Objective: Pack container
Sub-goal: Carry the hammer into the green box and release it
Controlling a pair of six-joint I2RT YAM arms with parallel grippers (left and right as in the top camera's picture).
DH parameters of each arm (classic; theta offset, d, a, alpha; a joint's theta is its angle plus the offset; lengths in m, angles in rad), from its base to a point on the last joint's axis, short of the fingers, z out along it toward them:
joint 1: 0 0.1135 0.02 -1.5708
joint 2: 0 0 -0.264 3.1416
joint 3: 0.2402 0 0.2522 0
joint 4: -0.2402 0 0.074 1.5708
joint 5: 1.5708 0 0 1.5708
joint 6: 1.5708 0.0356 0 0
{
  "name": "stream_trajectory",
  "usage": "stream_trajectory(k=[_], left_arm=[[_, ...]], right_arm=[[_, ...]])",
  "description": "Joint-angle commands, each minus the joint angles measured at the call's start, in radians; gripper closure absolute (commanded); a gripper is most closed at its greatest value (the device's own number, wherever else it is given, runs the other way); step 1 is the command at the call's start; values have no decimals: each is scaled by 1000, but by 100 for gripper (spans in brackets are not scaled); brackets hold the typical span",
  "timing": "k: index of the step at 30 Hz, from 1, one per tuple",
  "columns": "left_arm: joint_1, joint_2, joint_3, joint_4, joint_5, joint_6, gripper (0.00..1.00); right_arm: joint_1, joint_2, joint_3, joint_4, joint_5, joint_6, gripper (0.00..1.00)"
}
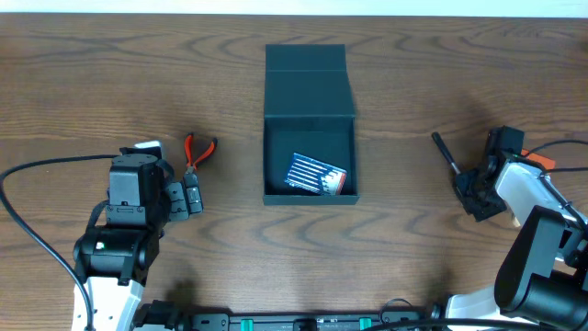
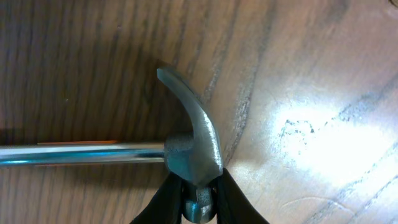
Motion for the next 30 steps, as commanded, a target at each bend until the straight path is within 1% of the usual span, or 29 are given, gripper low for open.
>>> stream_trajectory(k=[1,5,12,15,19,21,23,27,30], left_arm=[[6,2,19,-2,-11,2,1],[6,2,19,-2,-11,2,1],[6,2,19,-2,-11,2,1],[6,2,19,-2,-11,2,1],[6,2,19,-2,-11,2,1],[6,2,19,-2,-11,2,1],[6,2,19,-2,-11,1,1],[6,2,19,-2,-11,1,1],[6,2,19,-2,-11,1,1]], right_arm=[[-7,27,11,-22,-23,-90,99],[15,2,67,-75,-25,-142,99],[101,-83,209,-173,-26,-206,99],[146,-117,275,-192,-61,-267,99],[240,-145,389,-198,-207,-461,99],[301,-145,463,-228,-293,-572,99],[372,-145,531,-267,-331,-666,99],[526,-143,644,-353,-328,-829,99],[615,-140,680,-382,-259,-859,99]])
